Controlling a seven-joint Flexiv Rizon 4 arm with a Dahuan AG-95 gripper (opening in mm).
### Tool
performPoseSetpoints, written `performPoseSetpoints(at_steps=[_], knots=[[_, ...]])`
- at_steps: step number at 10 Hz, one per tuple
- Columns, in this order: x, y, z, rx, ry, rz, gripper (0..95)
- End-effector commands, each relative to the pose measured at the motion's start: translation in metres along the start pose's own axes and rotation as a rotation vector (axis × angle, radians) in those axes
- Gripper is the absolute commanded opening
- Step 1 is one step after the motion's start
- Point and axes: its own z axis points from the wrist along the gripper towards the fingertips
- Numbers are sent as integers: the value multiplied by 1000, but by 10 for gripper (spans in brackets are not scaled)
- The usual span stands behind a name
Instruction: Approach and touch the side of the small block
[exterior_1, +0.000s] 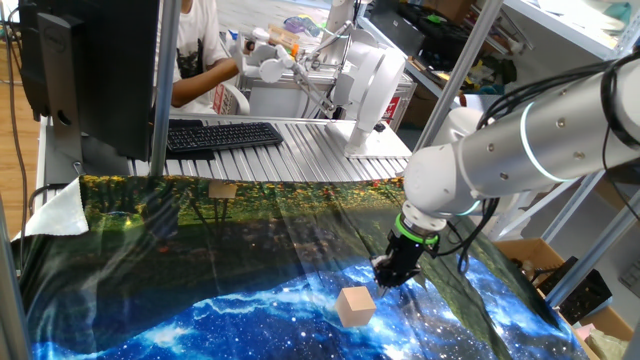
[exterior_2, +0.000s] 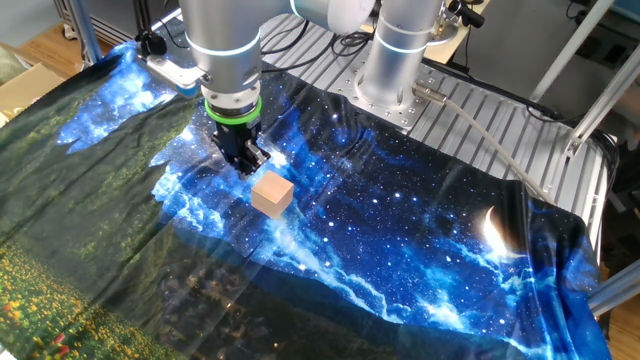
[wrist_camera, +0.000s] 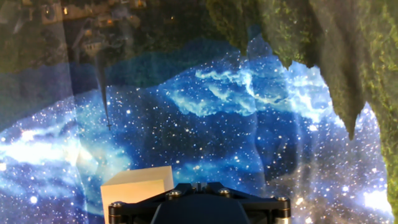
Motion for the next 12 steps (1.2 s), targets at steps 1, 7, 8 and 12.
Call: performPoseSetpoints(at_steps=[1, 7, 8, 12], knots=[[1, 2, 1, -5, 2, 3, 0], [6, 12, 6, -5, -2, 22, 0], [6, 12, 7, -6, -2, 25, 0], [6, 13, 14, -12, -5, 30, 0]])
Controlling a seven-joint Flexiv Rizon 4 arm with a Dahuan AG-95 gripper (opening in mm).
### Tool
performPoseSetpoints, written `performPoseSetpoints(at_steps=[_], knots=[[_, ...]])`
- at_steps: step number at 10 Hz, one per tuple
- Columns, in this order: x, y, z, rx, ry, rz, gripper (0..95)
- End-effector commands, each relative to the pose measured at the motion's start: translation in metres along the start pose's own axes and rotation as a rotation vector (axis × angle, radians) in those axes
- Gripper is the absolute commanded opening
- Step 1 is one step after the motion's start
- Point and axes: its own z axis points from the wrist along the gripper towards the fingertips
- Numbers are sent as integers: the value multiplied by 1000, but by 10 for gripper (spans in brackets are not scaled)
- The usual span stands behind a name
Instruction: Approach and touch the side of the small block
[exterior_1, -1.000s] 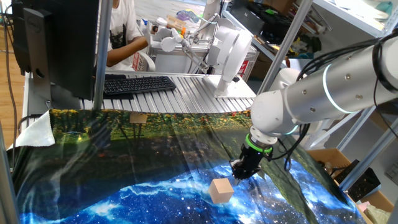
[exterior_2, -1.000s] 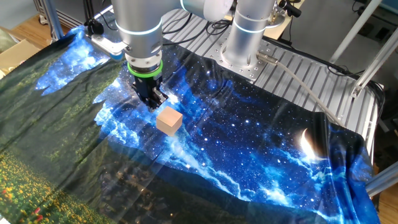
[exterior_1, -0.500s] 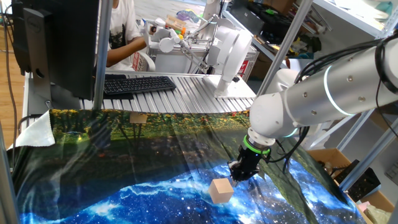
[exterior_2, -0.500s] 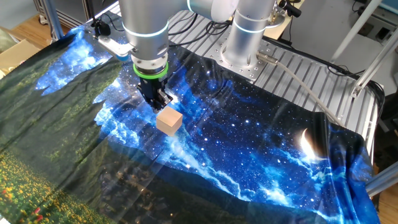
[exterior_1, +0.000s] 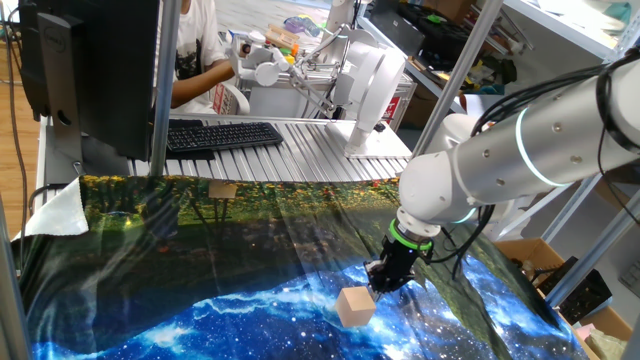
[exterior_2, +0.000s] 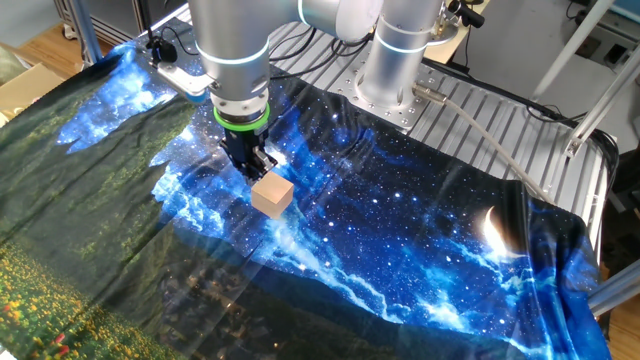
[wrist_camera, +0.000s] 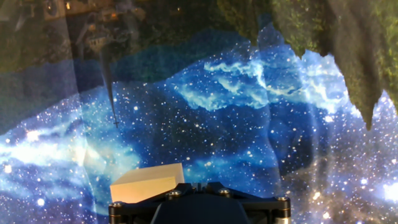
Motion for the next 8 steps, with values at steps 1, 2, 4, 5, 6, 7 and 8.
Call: performPoseSetpoints(at_steps=[1, 2, 4, 5, 6, 7, 8], knots=[[-1, 0, 3, -3, -3, 0, 0], [-1, 0, 4, -5, -4, 0, 0], [-1, 0, 7, -7, -6, 0, 0], [0, 2, 7, -12, -10, 3, 0], [2, 4, 7, -12, -11, 8, 0], [4, 7, 6, -9, -10, 13, 0], [7, 11, 7, -8, -10, 20, 0]])
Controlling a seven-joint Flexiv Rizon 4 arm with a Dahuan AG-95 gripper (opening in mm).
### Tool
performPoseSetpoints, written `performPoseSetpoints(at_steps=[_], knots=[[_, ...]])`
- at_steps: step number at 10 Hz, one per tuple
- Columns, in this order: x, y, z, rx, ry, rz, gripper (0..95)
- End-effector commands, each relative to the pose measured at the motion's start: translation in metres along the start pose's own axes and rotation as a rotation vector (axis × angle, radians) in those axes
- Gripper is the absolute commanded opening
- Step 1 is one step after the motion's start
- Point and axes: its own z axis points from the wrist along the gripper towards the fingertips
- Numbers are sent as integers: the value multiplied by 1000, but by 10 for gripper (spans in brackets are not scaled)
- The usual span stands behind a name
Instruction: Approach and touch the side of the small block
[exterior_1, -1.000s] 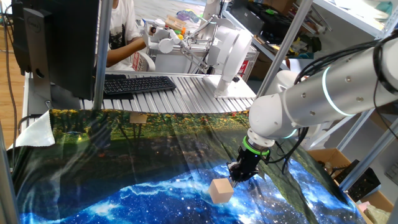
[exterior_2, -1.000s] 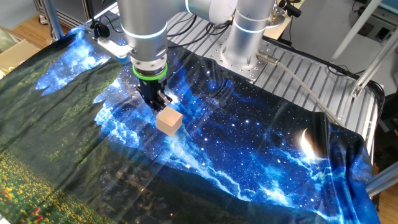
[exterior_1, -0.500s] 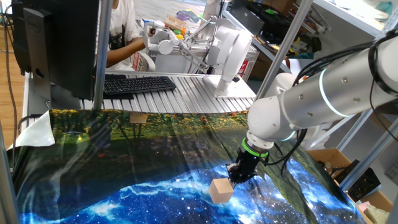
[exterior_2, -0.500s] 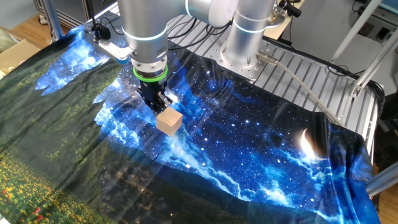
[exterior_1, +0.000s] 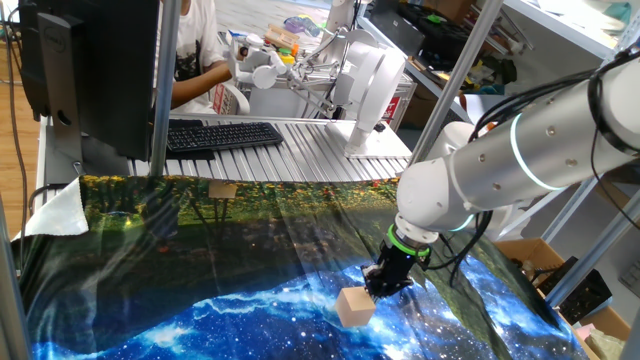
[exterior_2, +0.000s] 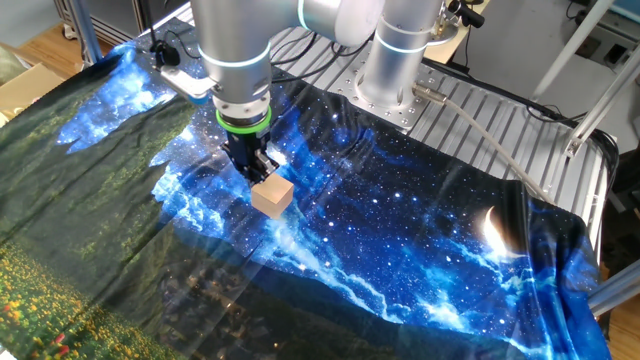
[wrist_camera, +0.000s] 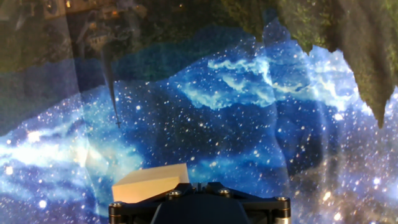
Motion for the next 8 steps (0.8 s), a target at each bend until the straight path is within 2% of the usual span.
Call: performPoseSetpoints(at_steps=[1, 3, 5, 8], knots=[[3, 5, 1, -2, -2, 7, 0], [3, 4, 1, 14, -7, -2, 0], [3, 3, 2, 15, -13, -10, 0], [-3, -4, -3, 12, -10, -26, 0]])
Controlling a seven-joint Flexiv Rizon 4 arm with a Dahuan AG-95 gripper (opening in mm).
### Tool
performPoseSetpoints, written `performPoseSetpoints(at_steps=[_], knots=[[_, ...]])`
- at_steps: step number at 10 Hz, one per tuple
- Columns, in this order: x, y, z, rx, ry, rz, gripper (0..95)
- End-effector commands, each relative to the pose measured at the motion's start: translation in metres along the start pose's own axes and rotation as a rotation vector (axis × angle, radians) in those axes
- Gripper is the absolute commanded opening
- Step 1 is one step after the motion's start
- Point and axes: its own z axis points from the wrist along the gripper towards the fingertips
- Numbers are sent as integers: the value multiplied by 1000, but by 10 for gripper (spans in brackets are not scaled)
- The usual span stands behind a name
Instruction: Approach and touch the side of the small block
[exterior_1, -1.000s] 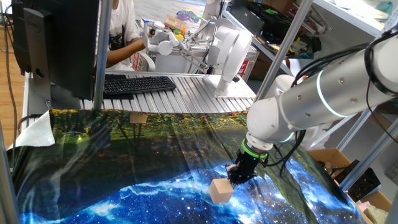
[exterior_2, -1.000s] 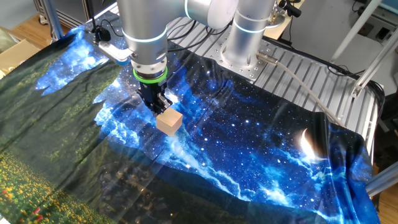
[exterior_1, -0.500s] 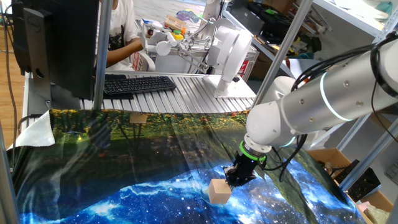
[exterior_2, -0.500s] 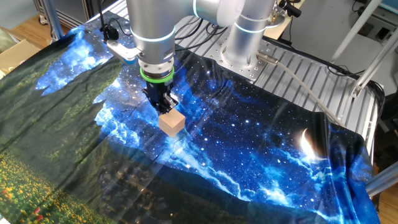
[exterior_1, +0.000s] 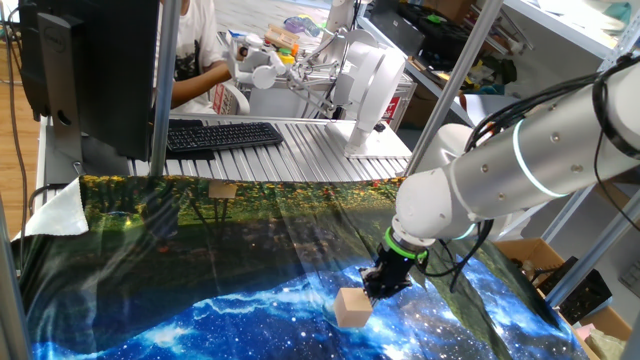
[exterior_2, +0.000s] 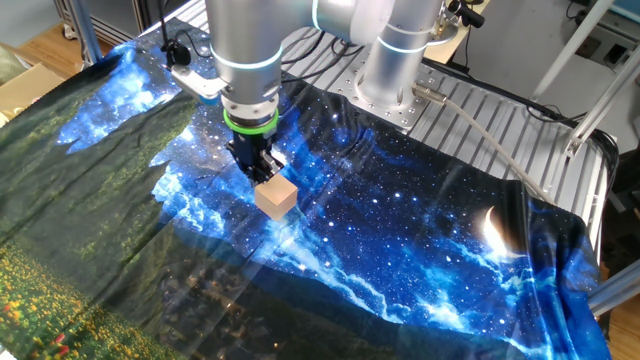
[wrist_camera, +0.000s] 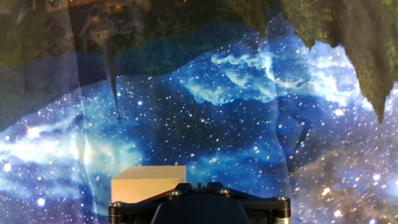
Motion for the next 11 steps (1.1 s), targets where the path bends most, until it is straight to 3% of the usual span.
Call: performPoseSetpoints(at_steps=[1, 6, 8, 11], knots=[[-4, -5, -4, 2, 1, -11, 0], [-9, -12, -14, -14, -3, -24, 0], [-10, -13, -27, -14, -3, -36, 0], [-13, -18, -53, -30, 19, -38, 0]])
